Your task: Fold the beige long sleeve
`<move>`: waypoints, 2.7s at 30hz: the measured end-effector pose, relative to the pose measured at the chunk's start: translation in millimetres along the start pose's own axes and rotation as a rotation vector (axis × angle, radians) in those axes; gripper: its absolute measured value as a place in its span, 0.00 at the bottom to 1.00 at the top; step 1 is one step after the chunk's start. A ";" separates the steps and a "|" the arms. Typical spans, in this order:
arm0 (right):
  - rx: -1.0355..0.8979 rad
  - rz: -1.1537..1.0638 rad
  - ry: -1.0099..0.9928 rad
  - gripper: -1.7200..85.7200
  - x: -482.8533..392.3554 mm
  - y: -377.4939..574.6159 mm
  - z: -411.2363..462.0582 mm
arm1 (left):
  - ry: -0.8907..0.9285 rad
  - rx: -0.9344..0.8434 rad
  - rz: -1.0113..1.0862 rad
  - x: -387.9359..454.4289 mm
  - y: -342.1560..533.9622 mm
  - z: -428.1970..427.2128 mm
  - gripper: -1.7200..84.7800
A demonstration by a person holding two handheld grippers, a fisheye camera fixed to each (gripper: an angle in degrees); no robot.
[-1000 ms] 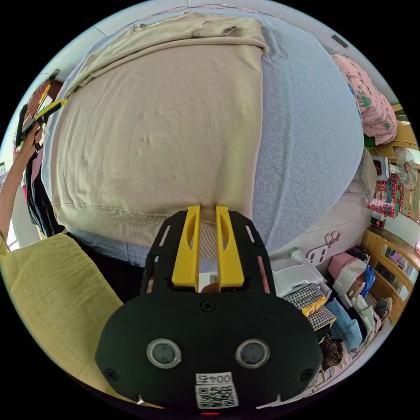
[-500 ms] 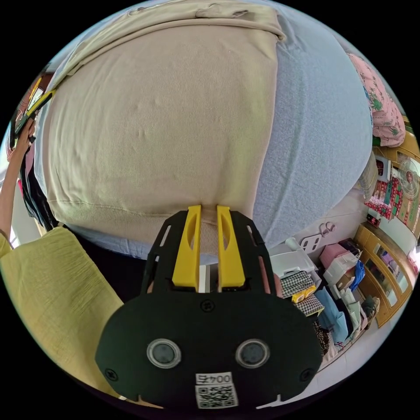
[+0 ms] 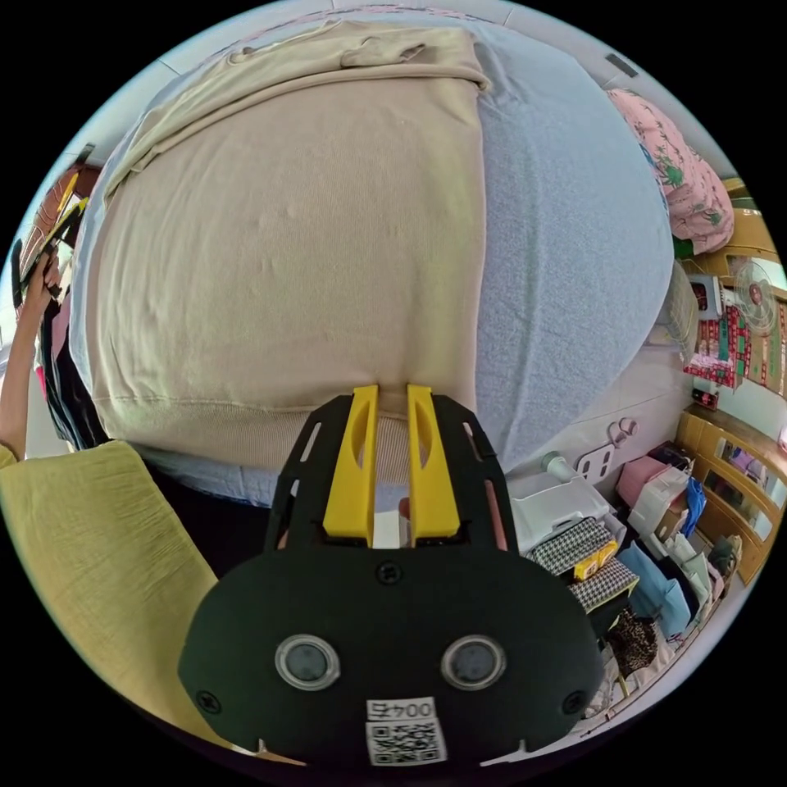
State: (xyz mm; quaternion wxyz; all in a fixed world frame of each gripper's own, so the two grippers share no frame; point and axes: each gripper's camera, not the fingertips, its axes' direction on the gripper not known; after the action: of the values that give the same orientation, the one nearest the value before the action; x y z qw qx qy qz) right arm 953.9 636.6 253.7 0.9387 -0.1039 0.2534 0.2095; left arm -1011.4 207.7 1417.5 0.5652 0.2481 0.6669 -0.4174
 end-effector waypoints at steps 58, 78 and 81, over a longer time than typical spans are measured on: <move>0.423 -0.776 -0.270 0.06 170.0 -557.3 46.9 | 0.403 -0.212 0.348 -59.2 -447.7 277.3 0.07; 0.630 -0.661 -0.338 0.16 227.5 -559.4 32.4 | 0.235 0.020 0.240 -70.8 -421.5 229.1 0.10; 0.585 -0.674 -0.362 0.15 224.9 -571.2 25.9 | 0.315 -0.083 0.241 -75.8 -436.9 244.7 0.10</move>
State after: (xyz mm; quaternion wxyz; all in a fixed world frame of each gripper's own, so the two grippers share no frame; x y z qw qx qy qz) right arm 1396.2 212.3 209.7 0.9732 0.1264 0.0865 -0.1716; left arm -1210.3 -217.3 1608.0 0.5094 0.3650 0.7292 -0.2748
